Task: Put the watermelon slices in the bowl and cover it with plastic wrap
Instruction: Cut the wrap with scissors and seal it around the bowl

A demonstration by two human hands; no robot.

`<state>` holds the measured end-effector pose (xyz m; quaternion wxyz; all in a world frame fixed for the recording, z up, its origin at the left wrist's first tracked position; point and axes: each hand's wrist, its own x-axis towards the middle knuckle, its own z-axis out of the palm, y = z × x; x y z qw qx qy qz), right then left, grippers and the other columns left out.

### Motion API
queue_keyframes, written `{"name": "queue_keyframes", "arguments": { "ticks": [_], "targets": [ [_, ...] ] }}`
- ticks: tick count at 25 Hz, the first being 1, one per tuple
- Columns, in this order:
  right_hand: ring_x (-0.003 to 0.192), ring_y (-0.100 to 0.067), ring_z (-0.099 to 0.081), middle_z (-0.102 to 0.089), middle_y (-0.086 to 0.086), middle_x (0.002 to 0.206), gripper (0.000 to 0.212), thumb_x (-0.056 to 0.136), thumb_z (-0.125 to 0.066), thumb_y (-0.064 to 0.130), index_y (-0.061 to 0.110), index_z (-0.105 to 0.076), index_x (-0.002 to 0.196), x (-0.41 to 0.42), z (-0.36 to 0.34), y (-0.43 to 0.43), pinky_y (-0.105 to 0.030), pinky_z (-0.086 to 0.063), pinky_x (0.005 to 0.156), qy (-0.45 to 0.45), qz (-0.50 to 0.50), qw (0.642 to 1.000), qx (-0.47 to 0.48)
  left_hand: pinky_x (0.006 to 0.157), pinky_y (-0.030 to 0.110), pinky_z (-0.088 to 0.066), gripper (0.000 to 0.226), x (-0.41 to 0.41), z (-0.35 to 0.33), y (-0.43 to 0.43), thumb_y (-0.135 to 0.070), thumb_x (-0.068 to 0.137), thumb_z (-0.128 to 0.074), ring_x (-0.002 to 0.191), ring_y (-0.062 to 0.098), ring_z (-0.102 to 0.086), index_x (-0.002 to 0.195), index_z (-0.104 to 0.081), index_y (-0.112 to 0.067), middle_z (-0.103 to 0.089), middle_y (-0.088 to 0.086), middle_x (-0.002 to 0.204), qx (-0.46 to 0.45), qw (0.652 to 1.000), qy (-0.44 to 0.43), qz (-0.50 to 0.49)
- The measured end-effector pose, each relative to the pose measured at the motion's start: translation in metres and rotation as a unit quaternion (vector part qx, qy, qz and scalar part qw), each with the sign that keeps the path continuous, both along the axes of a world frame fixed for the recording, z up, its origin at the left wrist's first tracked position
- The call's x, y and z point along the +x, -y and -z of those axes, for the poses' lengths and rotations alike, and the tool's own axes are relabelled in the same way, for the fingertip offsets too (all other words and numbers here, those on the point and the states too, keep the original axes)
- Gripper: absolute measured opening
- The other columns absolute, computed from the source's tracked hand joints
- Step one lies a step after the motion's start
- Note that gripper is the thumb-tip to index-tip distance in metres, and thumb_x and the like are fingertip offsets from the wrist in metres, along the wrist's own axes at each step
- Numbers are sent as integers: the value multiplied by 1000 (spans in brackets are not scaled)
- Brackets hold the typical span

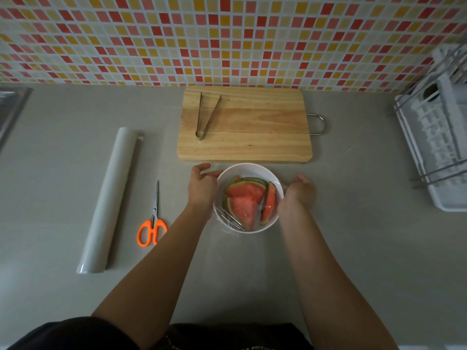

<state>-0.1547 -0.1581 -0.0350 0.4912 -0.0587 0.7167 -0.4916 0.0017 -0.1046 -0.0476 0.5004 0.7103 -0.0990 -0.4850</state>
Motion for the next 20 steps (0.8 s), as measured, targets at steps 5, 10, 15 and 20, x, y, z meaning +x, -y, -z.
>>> {"name": "queue_keyframes", "arguments": {
  "ticks": [5, 10, 15, 20],
  "targets": [
    [119, 0, -49, -58, 16, 121, 33, 94, -32, 34, 32, -58, 114, -9, -9, 8, -17, -34, 102, -155, -447, 816, -331, 69, 35, -54, 44, 0, -1, 1, 6, 78, -37, 85, 25, -63, 109, -47, -23, -68, -3, 88, 3, 1000, -1, 6],
    [121, -19, -52, -63, 0, 120, 77, 69, -28, 85, 30, -67, 106, 0, -7, 16, -44, -35, 108, 54, -606, 771, -189, 82, 46, -57, 42, -3, -4, 1, 2, 75, -36, 94, 31, -64, 103, -49, -27, -69, -1, 91, 20, 1000, 15, 1],
    [102, -26, -65, -71, -10, 104, 94, 66, -12, 89, 25, -71, 102, 2, -9, 21, -49, -45, 99, 56, -614, 779, -115, 82, 49, -57, 42, -5, -9, -1, -10, 65, -39, 95, 33, -64, 101, -50, -29, -67, 8, 103, 22, 1000, 9, -6],
    [109, -28, -62, -67, -14, 114, 96, 64, -5, 89, 32, -66, 110, -1, -9, 21, -50, -41, 102, 65, -602, 791, -84, 74, 39, -58, 39, -7, -9, -1, -7, 73, -40, 90, 31, -64, 104, -50, -28, -67, 5, 97, 25, 1000, 13, -14]
  ]
}}
